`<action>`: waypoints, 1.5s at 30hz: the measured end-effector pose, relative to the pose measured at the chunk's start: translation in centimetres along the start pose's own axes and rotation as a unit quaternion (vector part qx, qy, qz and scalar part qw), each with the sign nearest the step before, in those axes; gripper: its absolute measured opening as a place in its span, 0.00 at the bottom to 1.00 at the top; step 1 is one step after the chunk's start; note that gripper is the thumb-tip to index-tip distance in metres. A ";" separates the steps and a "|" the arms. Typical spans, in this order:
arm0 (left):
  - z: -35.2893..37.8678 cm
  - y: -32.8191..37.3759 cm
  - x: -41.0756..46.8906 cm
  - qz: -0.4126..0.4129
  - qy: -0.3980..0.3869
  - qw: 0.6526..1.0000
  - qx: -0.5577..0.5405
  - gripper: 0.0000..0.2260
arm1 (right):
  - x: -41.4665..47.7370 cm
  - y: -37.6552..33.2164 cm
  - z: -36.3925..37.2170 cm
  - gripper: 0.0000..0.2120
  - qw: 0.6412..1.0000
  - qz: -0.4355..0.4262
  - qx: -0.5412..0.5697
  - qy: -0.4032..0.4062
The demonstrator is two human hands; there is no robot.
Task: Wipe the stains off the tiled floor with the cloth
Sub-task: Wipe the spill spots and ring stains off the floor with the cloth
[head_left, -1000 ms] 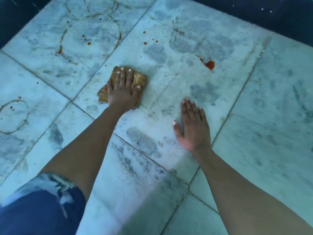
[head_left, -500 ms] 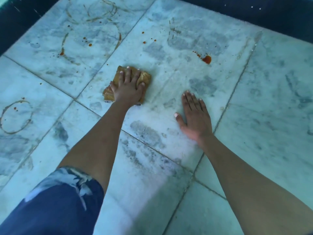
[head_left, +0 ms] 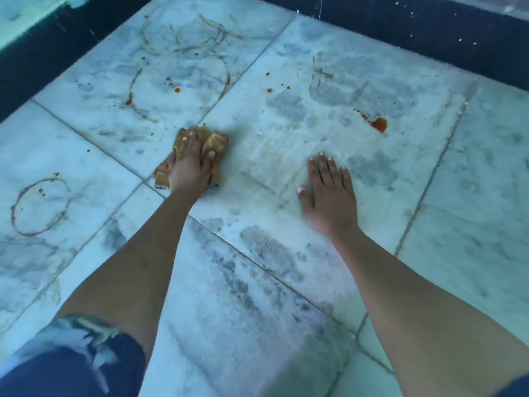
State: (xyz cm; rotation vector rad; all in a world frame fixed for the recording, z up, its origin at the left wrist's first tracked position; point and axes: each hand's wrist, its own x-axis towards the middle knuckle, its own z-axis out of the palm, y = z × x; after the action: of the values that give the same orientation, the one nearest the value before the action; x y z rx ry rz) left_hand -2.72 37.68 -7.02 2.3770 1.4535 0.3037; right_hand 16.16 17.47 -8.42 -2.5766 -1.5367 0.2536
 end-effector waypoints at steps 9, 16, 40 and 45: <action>1.7 5.3 0.1 0.201 -0.081 0.975 0.047 0.28 | -0.1 -0.2 -0.2 0.34 1.000 0.004 0.009 0.021; 1.7 4.2 6.2 -0.014 -0.071 0.990 0.118 0.25 | 0.0 -0.2 0.2 0.32 1.000 0.009 0.011 0.025; 1.3 5.0 -2.4 0.189 -0.122 0.970 0.094 0.28 | 2.7 2.0 -1.1 0.34 0.998 0.003 0.050 0.044; 1.5 4.9 5.3 0.038 -0.065 0.996 0.050 0.22 | 4.1 3.1 -0.9 0.32 1.000 0.004 0.007 0.001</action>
State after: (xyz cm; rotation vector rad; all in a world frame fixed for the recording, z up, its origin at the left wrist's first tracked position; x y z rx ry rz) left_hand 4.20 40.15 -6.45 2.4838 1.3520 0.0943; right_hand 20.98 19.60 -8.44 -2.5721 -1.5196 0.2610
